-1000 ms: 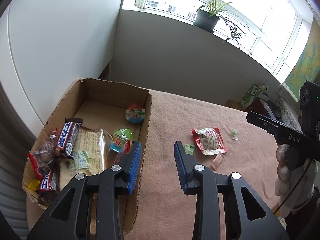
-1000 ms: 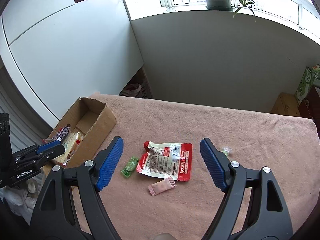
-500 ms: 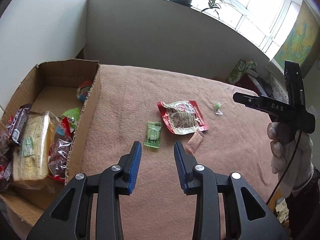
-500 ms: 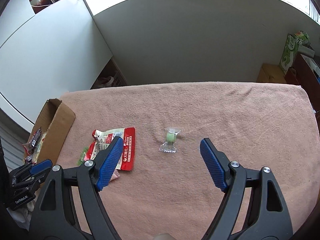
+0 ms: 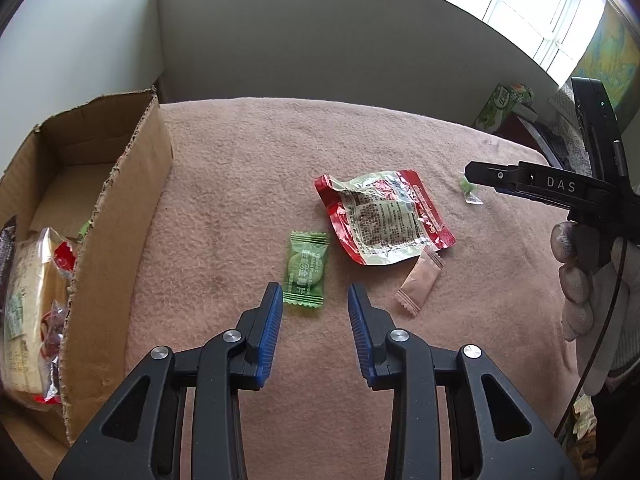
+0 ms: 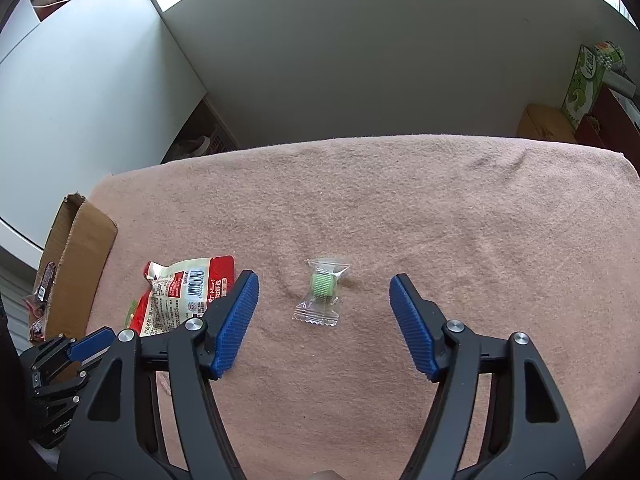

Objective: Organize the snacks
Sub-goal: 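Open both grippers and move them back over the green candies, then close the left gripper on the green candy while the right gripper grasps the clear-wrapped green candy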

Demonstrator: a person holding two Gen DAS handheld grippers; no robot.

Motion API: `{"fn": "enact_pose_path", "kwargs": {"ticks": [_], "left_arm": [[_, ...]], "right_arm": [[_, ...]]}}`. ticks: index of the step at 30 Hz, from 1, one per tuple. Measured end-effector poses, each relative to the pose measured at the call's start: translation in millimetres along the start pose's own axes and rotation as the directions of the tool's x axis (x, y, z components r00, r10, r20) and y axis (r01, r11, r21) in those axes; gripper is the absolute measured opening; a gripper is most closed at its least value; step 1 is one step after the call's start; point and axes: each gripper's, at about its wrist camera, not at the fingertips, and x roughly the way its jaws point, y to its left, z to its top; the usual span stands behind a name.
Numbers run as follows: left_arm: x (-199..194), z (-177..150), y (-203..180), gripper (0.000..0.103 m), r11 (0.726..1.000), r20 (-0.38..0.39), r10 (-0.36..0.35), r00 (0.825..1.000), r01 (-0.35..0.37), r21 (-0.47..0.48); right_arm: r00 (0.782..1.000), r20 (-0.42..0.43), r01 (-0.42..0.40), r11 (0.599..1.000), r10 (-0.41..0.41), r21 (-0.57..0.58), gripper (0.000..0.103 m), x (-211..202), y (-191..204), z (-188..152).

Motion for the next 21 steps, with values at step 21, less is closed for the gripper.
{"fn": "enact_pose_path", "kwargs": {"ticks": [21], "left_arm": [[21.2, 12.8, -9.7, 0.024, 0.997, -0.011, 0.071, 0.997, -0.071, 0.040]], "right_arm": [[0.996, -0.051, 0.073, 0.995, -0.077, -0.075, 0.033, 34.3, 34.8, 13.8]]}}
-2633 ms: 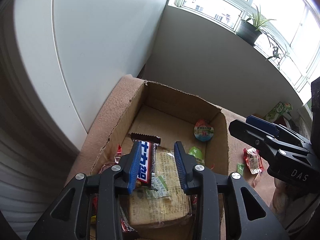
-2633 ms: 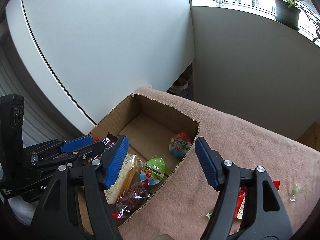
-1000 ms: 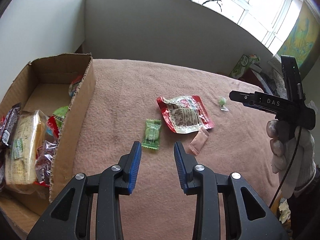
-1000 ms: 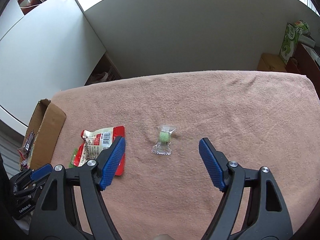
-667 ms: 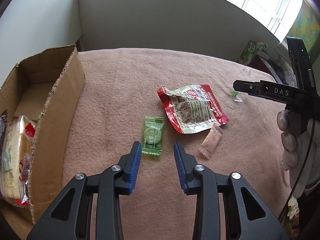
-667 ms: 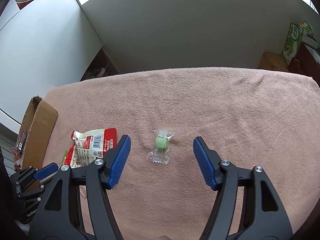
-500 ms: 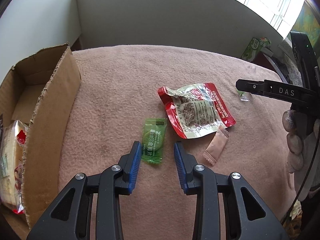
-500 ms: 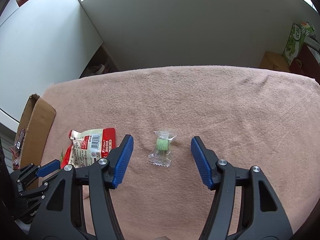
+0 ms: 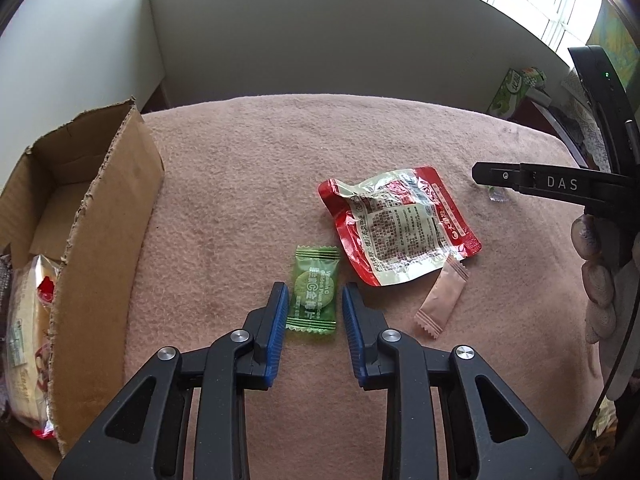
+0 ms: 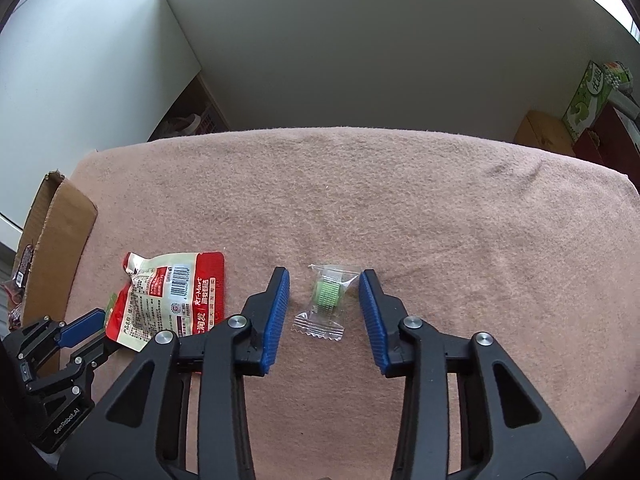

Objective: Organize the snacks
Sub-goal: 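Close the left gripper on the green candy while the right gripper grasps the clear-wrapped green candy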

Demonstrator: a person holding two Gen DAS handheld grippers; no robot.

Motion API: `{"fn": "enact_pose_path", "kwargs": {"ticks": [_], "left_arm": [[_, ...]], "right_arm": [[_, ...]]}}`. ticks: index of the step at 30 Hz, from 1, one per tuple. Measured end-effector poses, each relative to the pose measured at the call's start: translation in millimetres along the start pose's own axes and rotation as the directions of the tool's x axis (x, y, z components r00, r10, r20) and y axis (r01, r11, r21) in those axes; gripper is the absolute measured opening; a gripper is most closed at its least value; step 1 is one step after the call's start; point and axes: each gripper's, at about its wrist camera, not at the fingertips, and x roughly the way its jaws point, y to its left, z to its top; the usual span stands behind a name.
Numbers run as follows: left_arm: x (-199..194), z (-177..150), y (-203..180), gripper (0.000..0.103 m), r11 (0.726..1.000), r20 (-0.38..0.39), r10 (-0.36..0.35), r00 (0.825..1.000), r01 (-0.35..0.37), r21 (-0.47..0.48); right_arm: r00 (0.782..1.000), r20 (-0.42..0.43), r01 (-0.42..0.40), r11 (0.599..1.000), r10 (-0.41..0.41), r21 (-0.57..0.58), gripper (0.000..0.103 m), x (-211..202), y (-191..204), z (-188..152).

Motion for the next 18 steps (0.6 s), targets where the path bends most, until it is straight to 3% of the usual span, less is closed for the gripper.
{"fn": "enact_pose_path", "kwargs": {"ticks": [3, 6, 18], "left_arm": [[0.3, 0.0, 1.0, 0.022, 1.000, -0.002, -0.004, 1.000, 0.004, 0.001], [-0.4, -1.2, 1.1, 0.022, 1.000, -0.001, -0.003, 1.000, 0.003, 0.006], [-10.8, -14.3, 8.9, 0.022, 1.000, -0.002, -0.028, 1.000, 0.028, 0.001]], "right_arm": [[1.000, -0.001, 0.019, 1.000, -0.019, -0.022, 0.030, 0.8, 3.4, -5.2], [1.000, -0.005, 0.026, 0.999, -0.026, -0.033, 0.020, 2.1, 9.9, -8.7], [1.000, -0.002, 0.023, 0.997, -0.023, -0.075, 0.018, -9.0, 17.8, -40.9]]}}
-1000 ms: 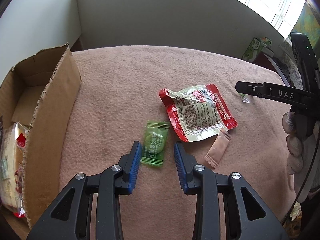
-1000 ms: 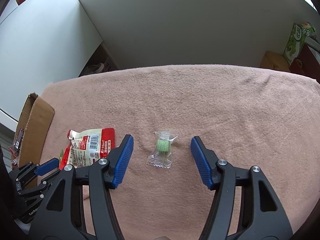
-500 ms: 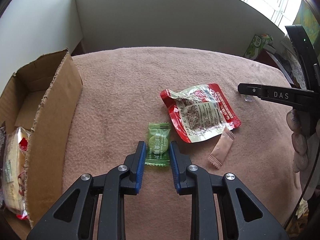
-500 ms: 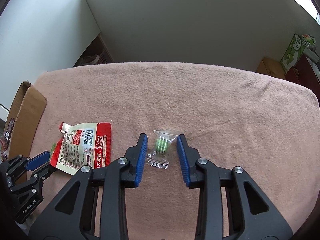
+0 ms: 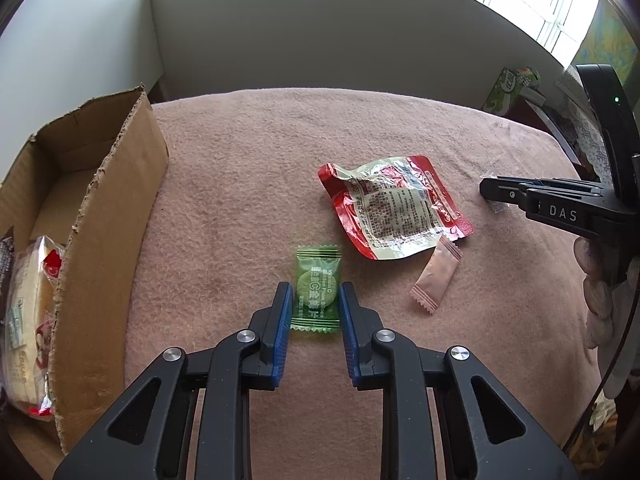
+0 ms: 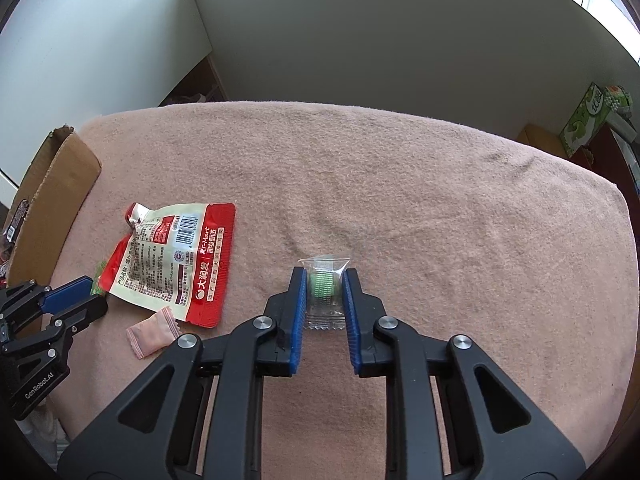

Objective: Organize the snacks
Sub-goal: 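Close the left gripper on the green candy while the right gripper grasps the clear-wrapped green candy, then carry both green candies into the box with both grippers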

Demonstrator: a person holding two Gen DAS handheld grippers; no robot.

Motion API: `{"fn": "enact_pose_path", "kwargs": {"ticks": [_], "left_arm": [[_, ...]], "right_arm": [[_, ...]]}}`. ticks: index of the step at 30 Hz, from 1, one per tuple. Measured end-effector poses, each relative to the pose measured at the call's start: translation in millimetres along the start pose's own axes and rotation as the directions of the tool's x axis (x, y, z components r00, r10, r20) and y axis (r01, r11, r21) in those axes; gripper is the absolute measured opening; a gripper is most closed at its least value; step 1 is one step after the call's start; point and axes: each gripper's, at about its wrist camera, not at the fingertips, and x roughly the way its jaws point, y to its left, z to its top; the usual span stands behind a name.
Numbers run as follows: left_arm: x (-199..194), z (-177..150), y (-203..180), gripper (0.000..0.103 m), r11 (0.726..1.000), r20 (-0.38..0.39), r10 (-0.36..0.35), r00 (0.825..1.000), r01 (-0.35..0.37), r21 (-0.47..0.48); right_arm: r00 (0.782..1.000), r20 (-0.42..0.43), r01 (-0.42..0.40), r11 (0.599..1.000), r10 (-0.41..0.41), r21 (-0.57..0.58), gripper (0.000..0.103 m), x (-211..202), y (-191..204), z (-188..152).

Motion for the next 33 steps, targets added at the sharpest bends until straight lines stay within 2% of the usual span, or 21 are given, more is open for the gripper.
{"fn": "enact_pose_path", "kwargs": {"ticks": [6, 11, 16, 21, 28, 33], "left_arm": [[-18.1, -11.3, 1.1, 0.022, 1.000, 0.022, -0.024, 0.999, 0.024, -0.014], [-45.8, -20.6, 1.8, 0.022, 0.999, 0.078, -0.026, 0.997, 0.028, -0.025], [-74.2, -29.6, 8.6, 0.022, 0.998, 0.134, -0.035, 0.990, 0.041, -0.047], [-101.6, -39.4, 31.2, 0.022, 0.995, 0.190, -0.028, 0.981, 0.047, -0.092], [-128.2, -46.5, 63.5, 0.022, 0.990, 0.241, 0.048, 0.969, -0.014, -0.142], [-139.0, -54.0, 96.2, 0.022, 0.981, 0.245, 0.106, 0.964, -0.060, -0.187]], "right_arm": [[1.000, 0.028, -0.006, 1.000, 0.007, -0.009, 0.018, -19.4, 0.7, -19.1], [0.997, 0.067, -0.022, 0.999, 0.023, -0.024, 0.018, -47.2, 1.0, -26.5], [0.993, 0.111, -0.027, 0.998, 0.033, -0.057, 0.018, -74.7, 18.9, -27.0], [0.988, 0.137, -0.057, 0.994, 0.070, -0.094, 0.018, -98.3, 35.9, -30.8], [0.977, 0.163, -0.114, 0.981, 0.139, -0.155, 0.018, -115.1, 82.2, -28.5], [0.967, 0.168, -0.157, 0.968, 0.191, -0.197, 0.018, -118.7, 116.4, -18.2]]}}
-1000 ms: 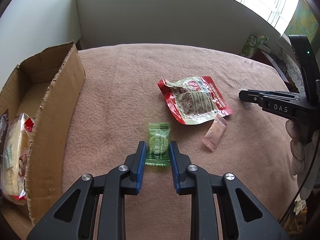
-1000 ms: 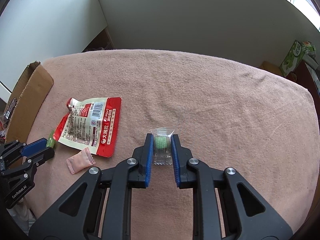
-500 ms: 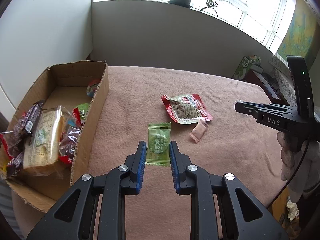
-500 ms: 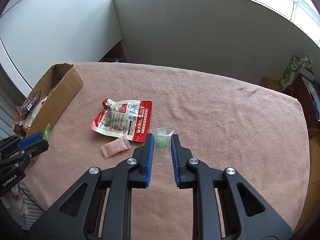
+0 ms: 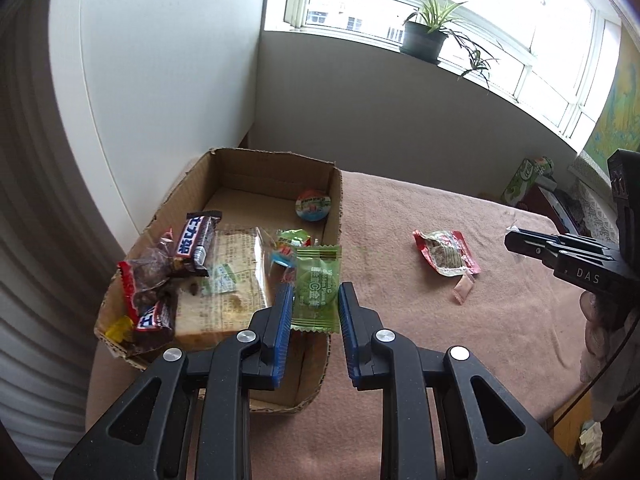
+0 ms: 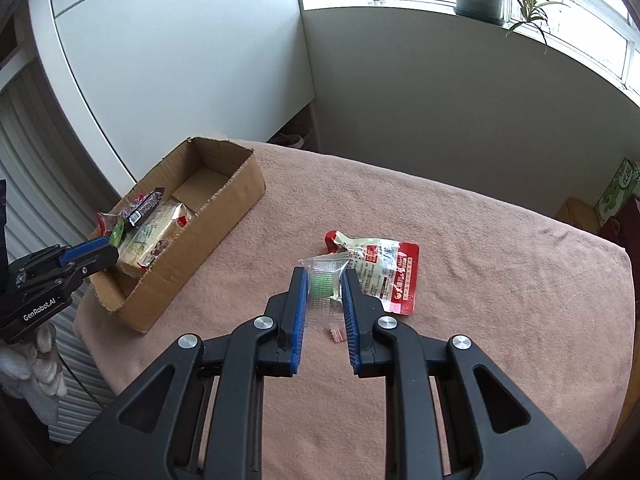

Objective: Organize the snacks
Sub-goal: 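Carry both green candies into the box with both grippers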

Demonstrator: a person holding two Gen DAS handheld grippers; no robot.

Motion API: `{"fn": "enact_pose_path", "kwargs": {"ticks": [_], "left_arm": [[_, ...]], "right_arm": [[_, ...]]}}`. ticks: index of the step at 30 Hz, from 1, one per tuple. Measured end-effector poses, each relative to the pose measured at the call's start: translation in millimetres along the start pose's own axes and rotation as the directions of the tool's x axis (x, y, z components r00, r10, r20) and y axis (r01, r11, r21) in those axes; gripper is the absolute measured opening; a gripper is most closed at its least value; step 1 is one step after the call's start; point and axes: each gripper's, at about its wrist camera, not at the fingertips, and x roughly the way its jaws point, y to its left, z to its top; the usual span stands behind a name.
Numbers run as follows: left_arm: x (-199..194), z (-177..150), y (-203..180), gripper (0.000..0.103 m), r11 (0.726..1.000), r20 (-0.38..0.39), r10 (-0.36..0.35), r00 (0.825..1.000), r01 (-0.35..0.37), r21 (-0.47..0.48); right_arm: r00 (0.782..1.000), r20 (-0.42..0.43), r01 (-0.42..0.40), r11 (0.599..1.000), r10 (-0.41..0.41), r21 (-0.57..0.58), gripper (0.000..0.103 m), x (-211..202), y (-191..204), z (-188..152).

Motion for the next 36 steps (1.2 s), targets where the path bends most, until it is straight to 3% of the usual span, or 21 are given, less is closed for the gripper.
{"fn": "enact_pose_path", "kwargs": {"ticks": [11, 20, 36], "left_arm": [[-9.2, -3.6, 54.5, 0.022, 0.995, 0.013, 0.067, 0.998, -0.066, -0.068], [-8.7, -10.0, 70.5, 0.022, 0.993, 0.002, 0.078, 0.997, -0.078, -0.084], [-4.7, -8.8, 80.8, 0.022, 0.991, 0.001, 0.096, 0.995, -0.096, -0.090]], "right_arm": [[0.991, -0.020, -0.133, 0.988, 0.132, -0.081, 0.018, 29.2, 82.1, 29.7], [0.974, -0.085, -0.222, 0.963, 0.211, -0.150, 0.018, 58.0, 145.5, 25.2], [0.968, -0.134, -0.235, 0.955, 0.212, -0.184, 0.018, 81.6, 174.3, 20.4]]}}
